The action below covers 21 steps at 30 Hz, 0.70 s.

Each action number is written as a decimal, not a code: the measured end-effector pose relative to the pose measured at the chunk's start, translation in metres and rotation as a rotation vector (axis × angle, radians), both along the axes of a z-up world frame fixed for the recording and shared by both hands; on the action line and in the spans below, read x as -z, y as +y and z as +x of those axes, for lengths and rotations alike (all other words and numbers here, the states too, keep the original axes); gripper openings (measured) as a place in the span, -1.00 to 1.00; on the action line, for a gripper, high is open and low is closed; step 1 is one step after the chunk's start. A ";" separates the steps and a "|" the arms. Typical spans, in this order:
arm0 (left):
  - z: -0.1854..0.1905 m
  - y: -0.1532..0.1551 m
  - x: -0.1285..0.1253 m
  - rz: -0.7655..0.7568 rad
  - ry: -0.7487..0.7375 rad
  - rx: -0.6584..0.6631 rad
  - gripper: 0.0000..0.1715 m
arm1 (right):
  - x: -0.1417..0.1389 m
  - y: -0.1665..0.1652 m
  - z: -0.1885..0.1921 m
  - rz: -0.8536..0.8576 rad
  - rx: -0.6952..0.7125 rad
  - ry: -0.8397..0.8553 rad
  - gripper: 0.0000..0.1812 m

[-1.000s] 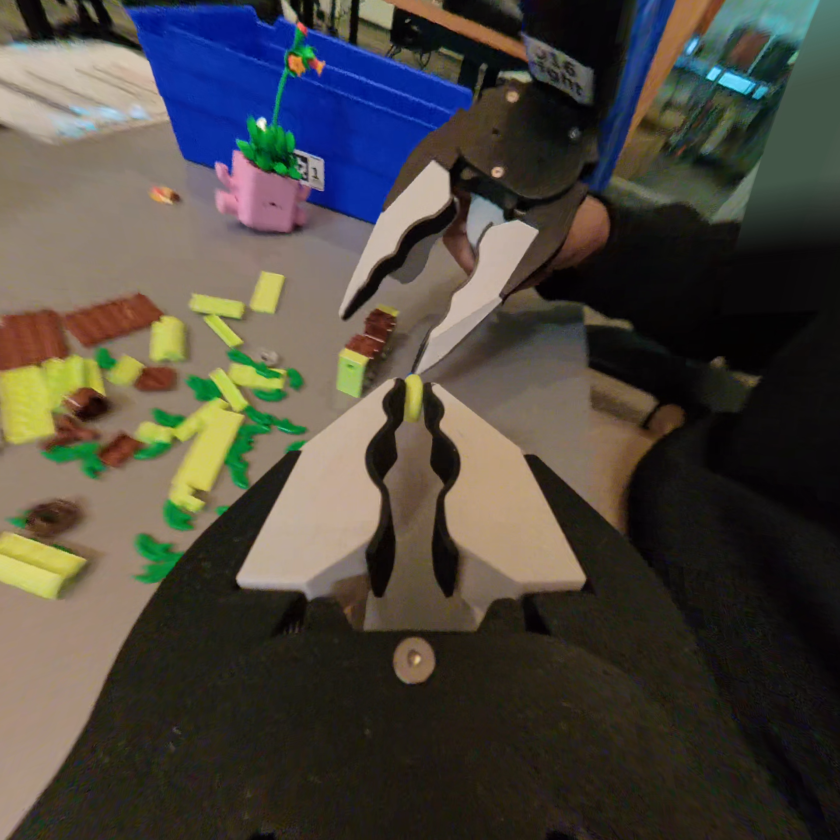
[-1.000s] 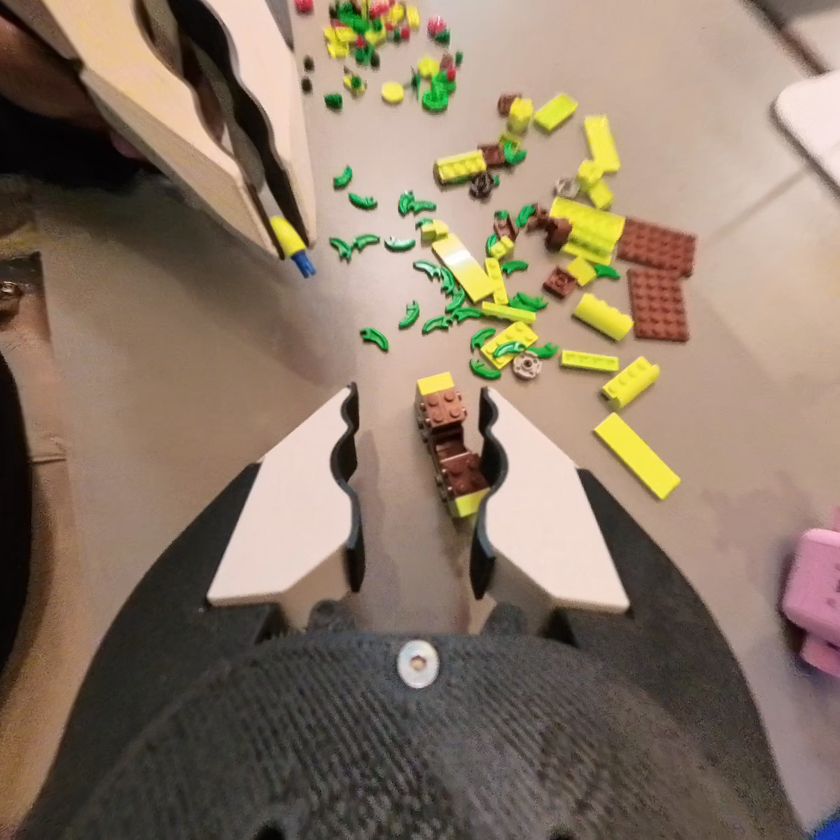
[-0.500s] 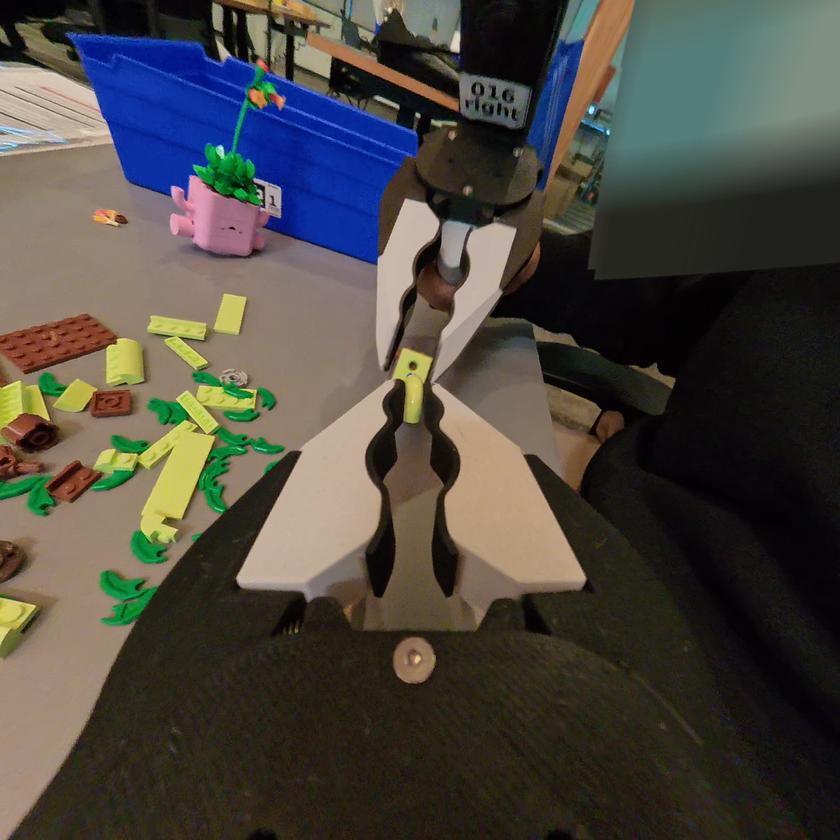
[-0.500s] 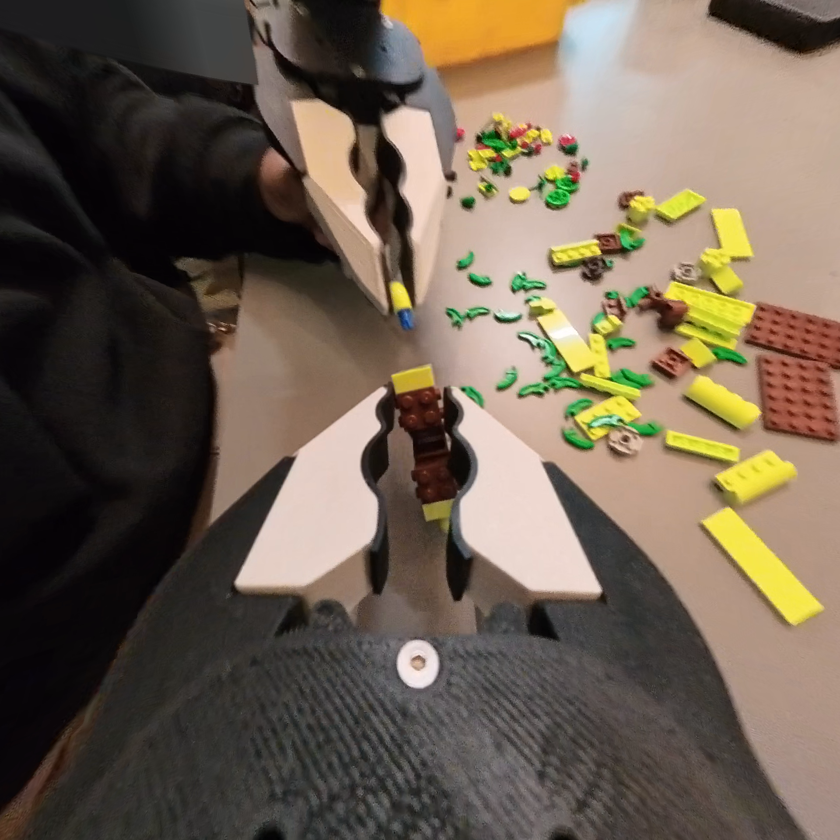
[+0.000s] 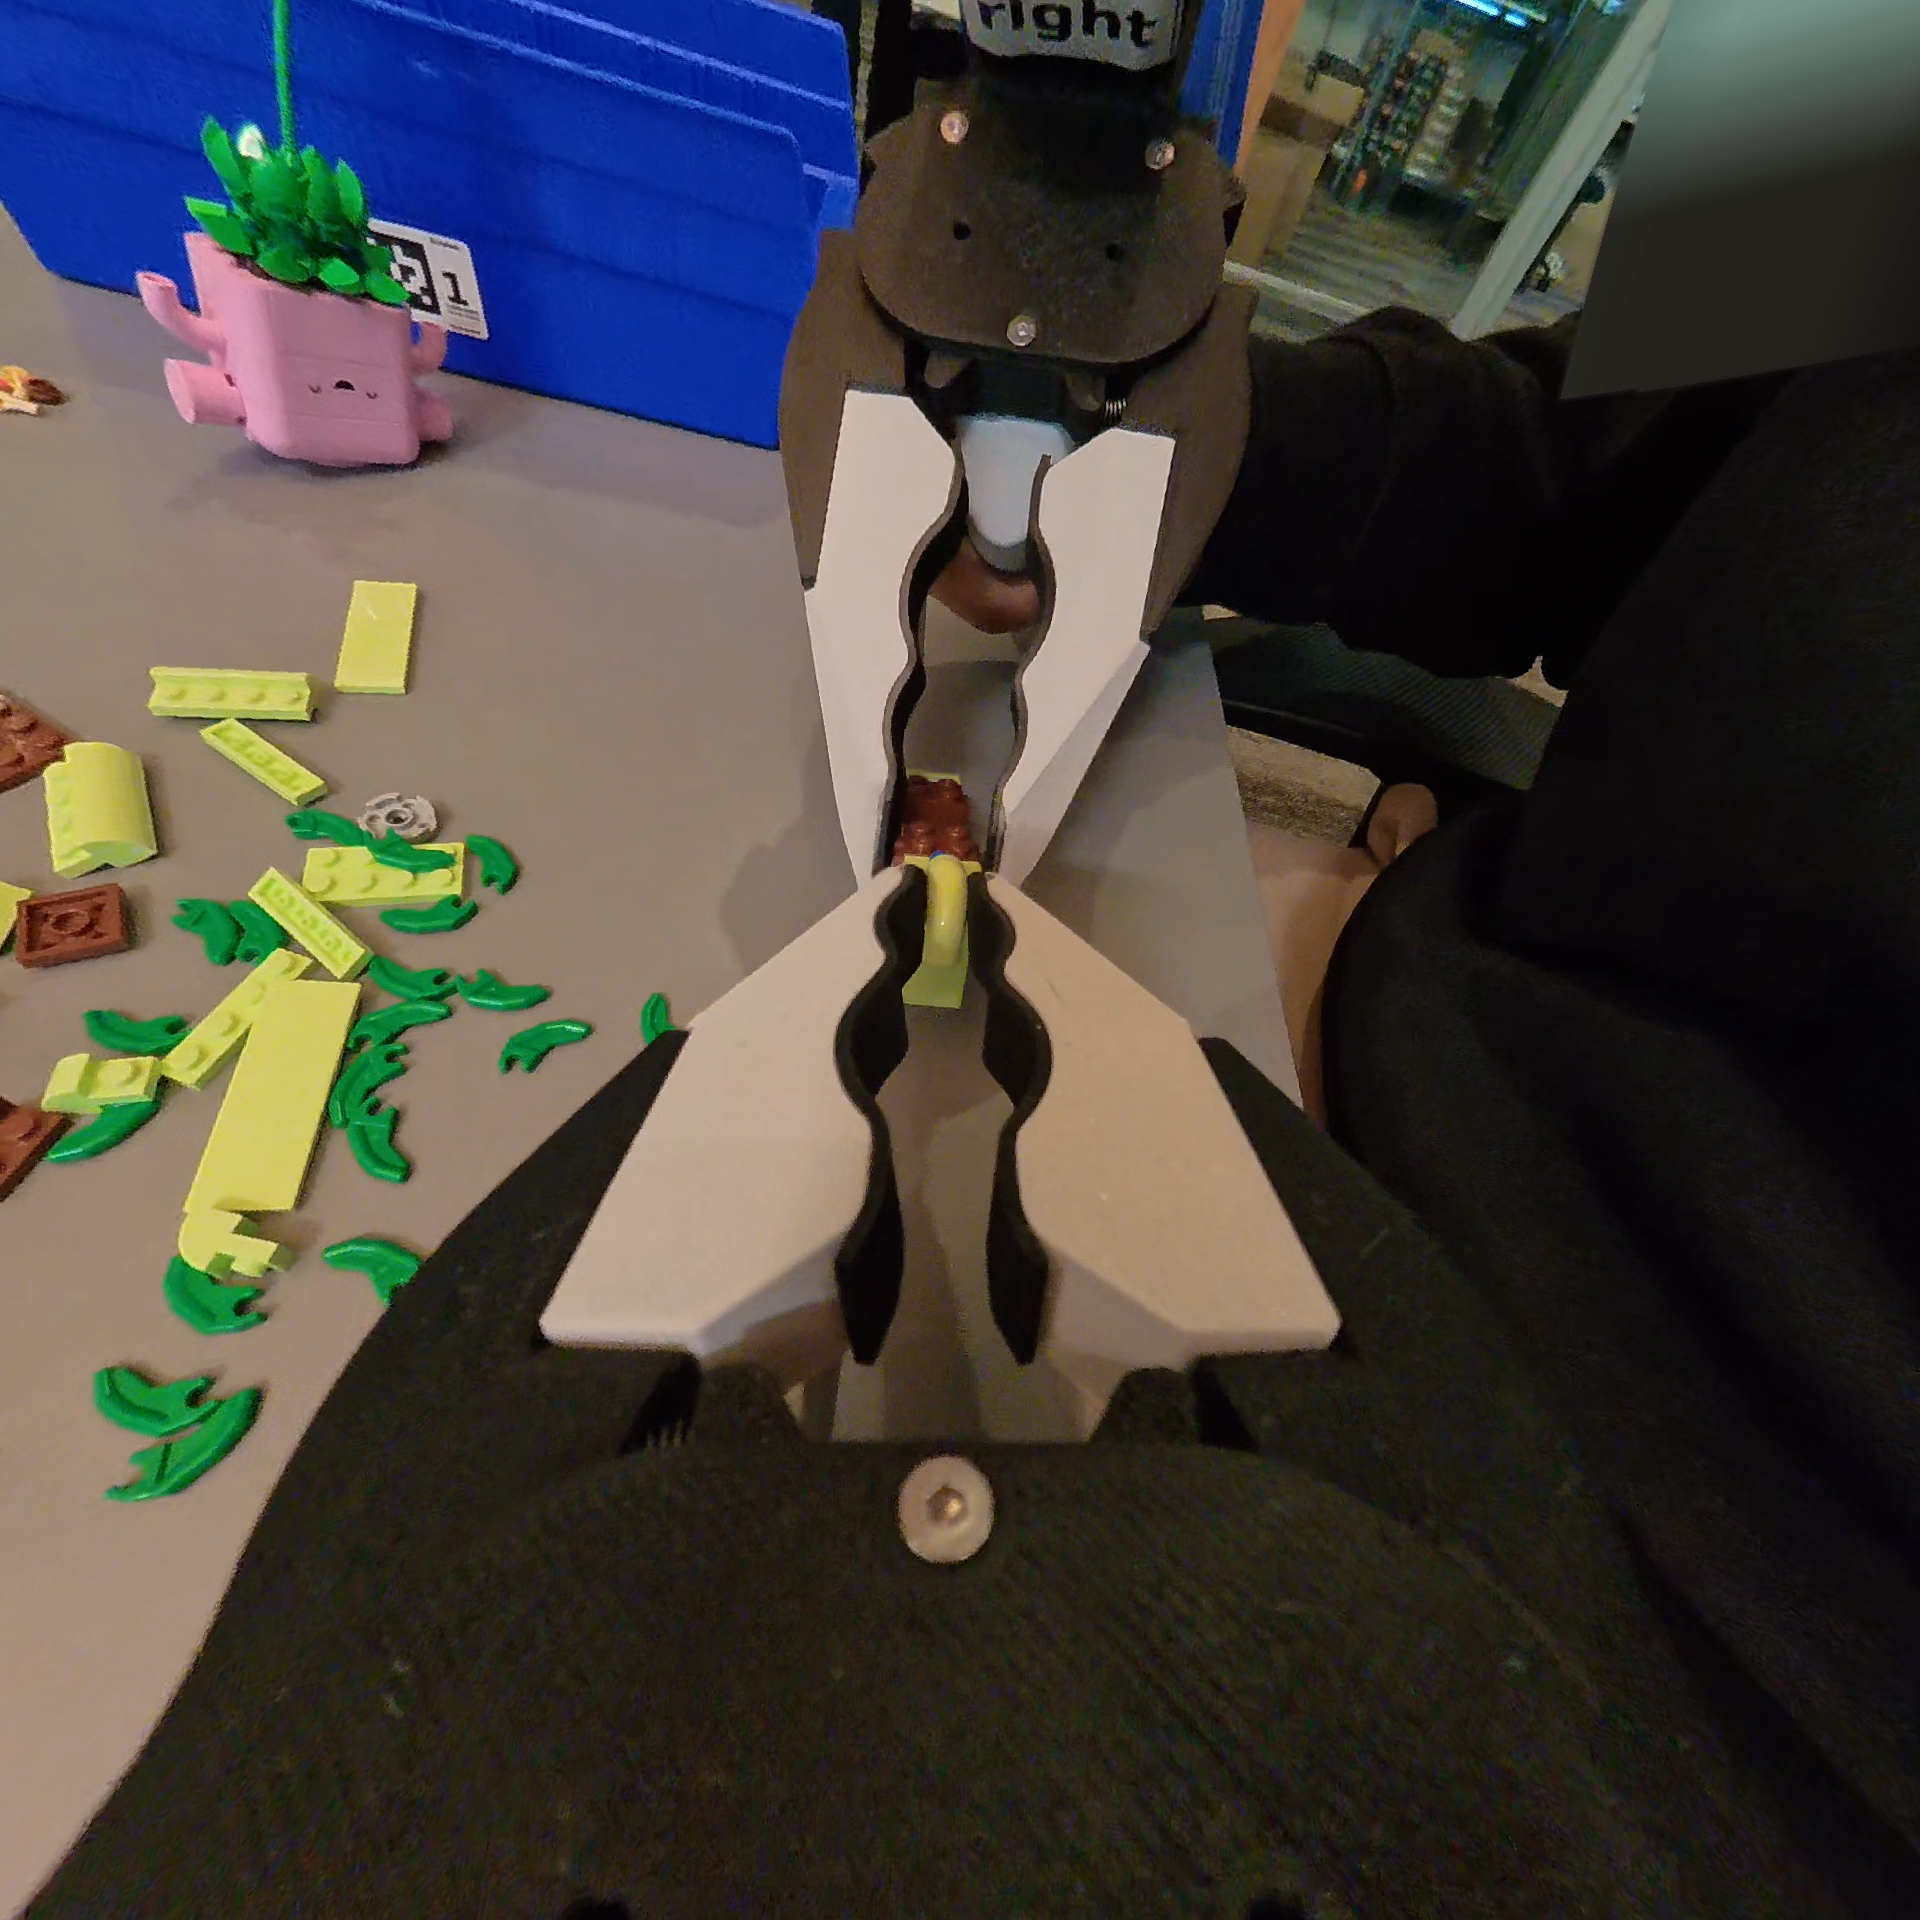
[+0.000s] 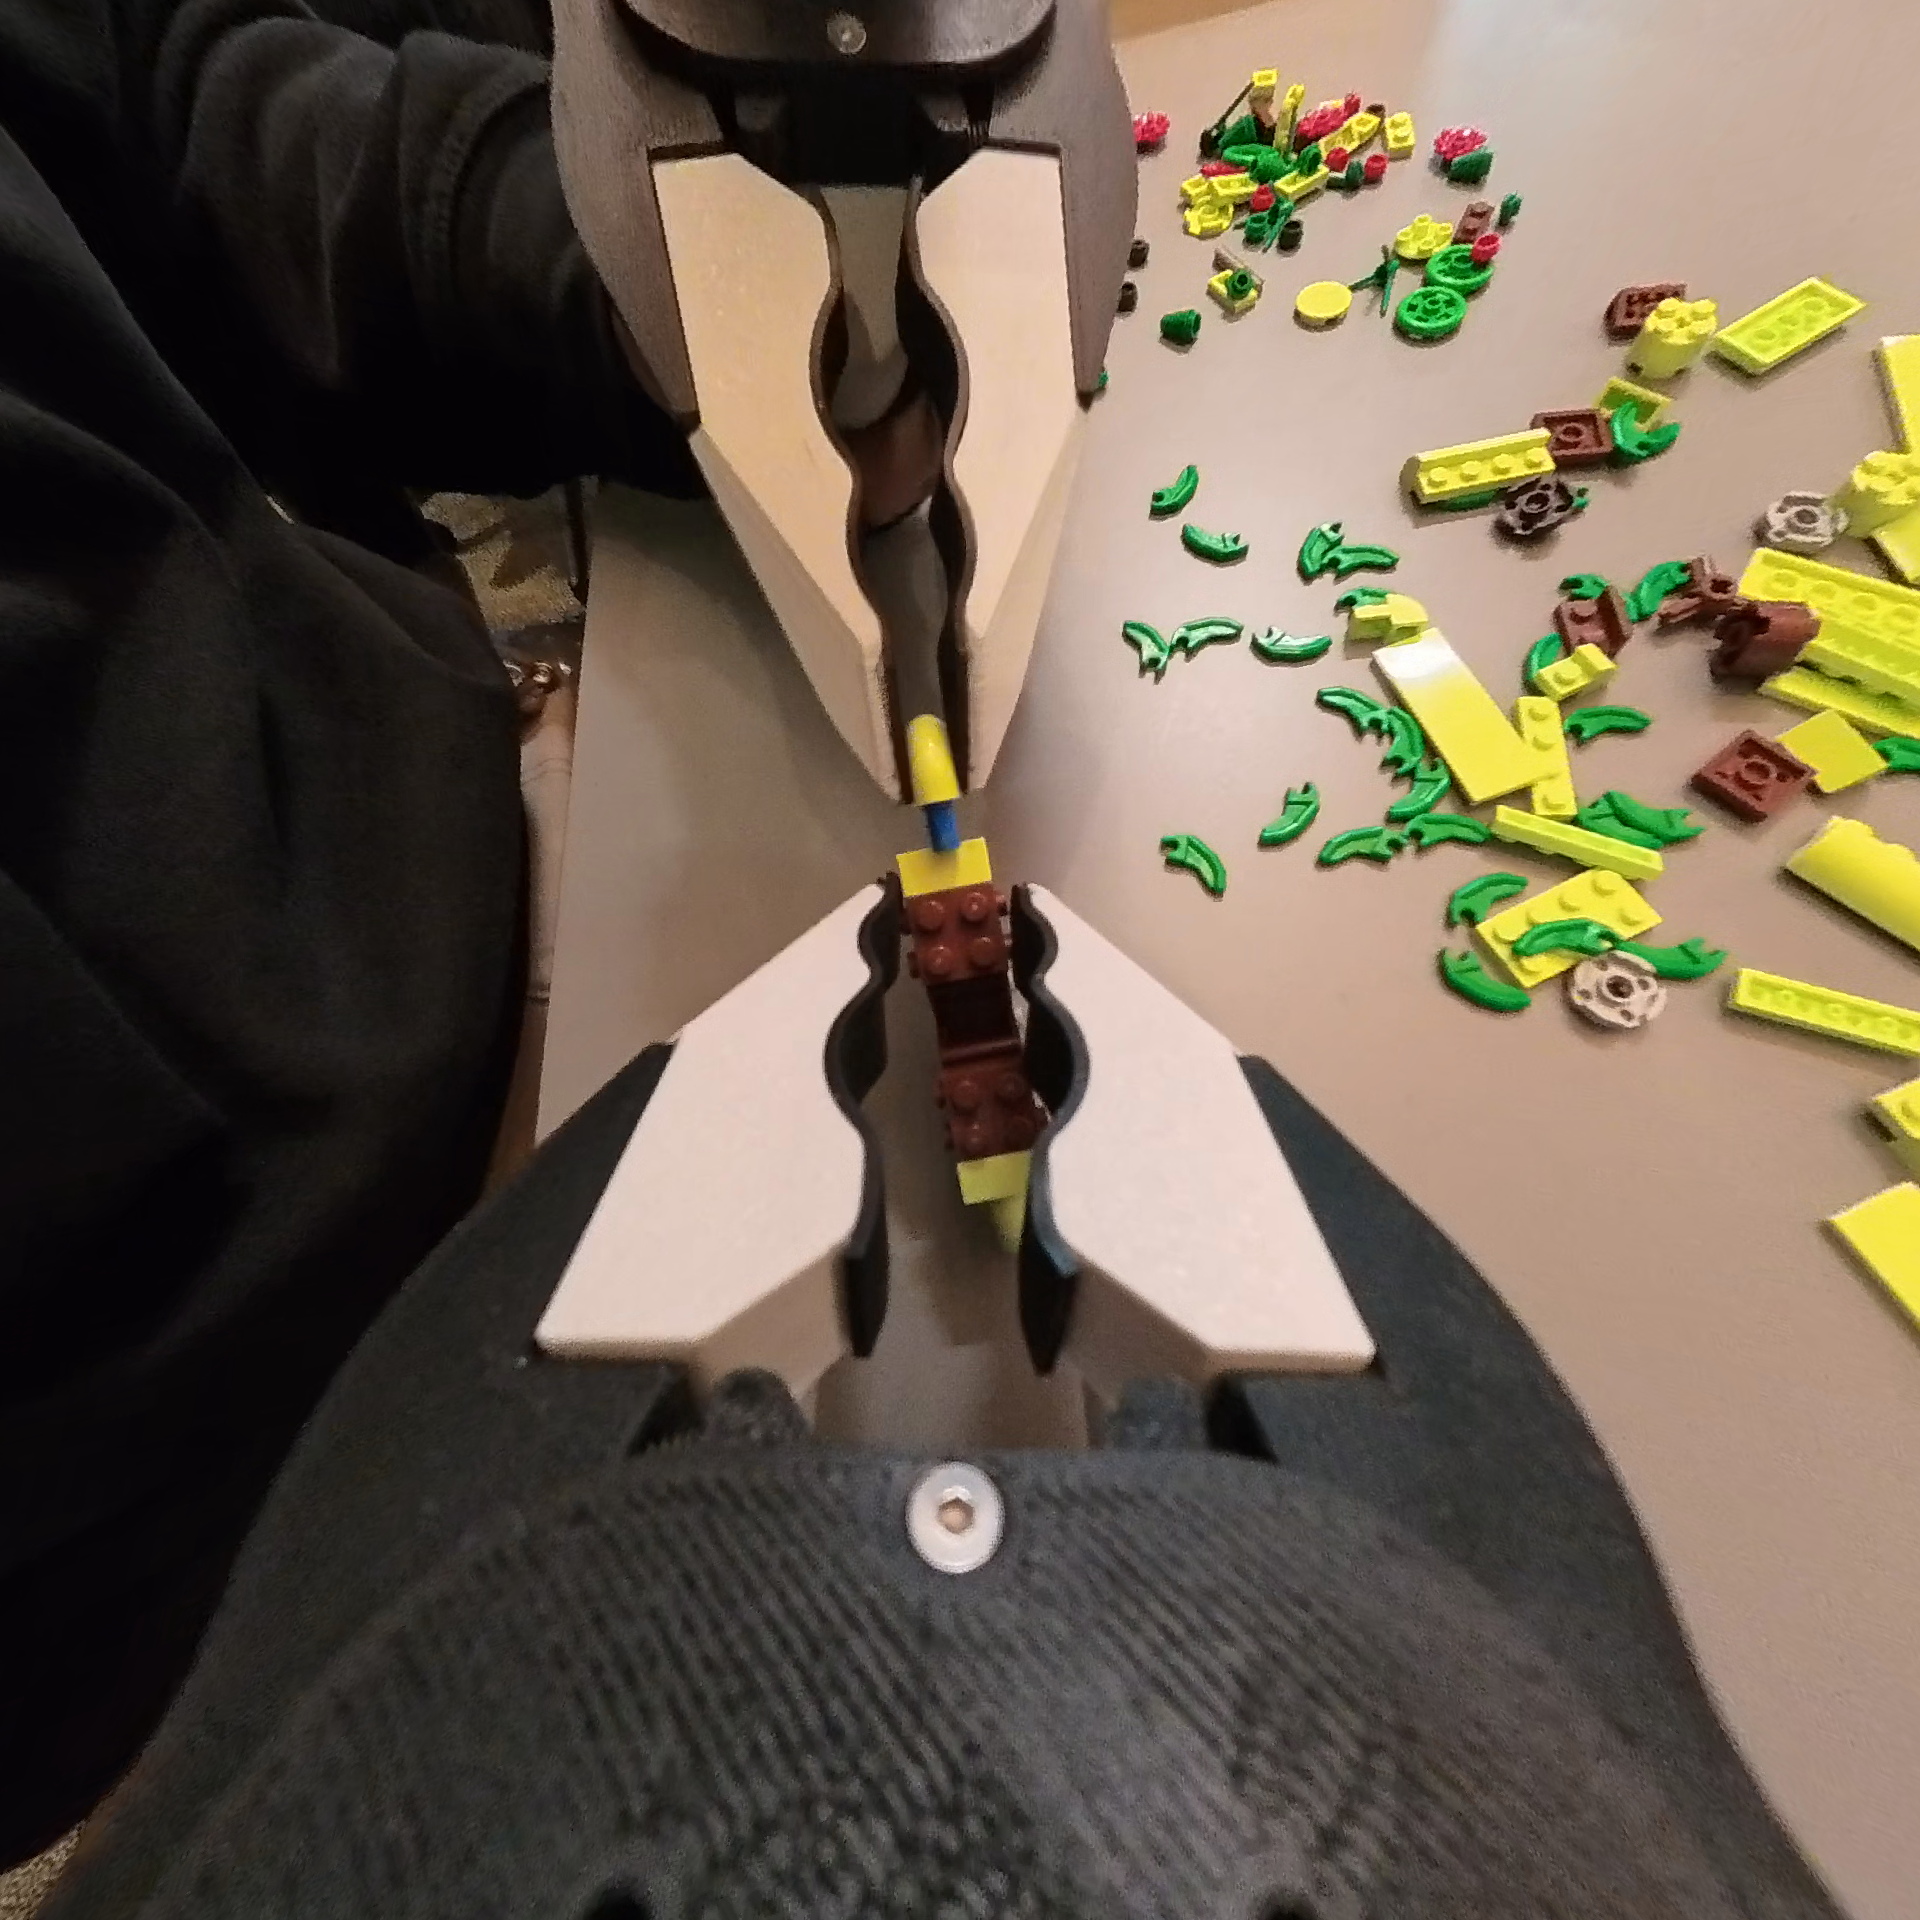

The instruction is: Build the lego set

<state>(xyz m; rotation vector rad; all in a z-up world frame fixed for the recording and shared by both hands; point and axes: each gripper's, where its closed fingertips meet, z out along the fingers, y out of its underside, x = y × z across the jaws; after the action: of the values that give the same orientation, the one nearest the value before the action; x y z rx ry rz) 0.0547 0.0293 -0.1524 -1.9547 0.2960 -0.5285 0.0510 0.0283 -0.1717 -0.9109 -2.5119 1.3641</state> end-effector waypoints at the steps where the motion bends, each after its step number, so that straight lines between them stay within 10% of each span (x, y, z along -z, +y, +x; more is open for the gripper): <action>1: 0.000 0.000 -0.002 0.002 -0.004 -0.003 -0.93 | -0.001 0.000 0.000 -0.011 0.002 0.001 -0.80; 21: 0.000 -0.003 0.006 -0.037 -0.051 0.016 -0.93 | -0.002 0.001 0.000 -0.139 0.064 0.008 -0.80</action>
<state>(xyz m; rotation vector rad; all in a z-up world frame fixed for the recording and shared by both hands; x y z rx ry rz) 0.0551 0.0267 -0.1587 -1.9731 0.2715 -0.5976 0.0513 0.0293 -0.1694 -1.0003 -2.3846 1.5339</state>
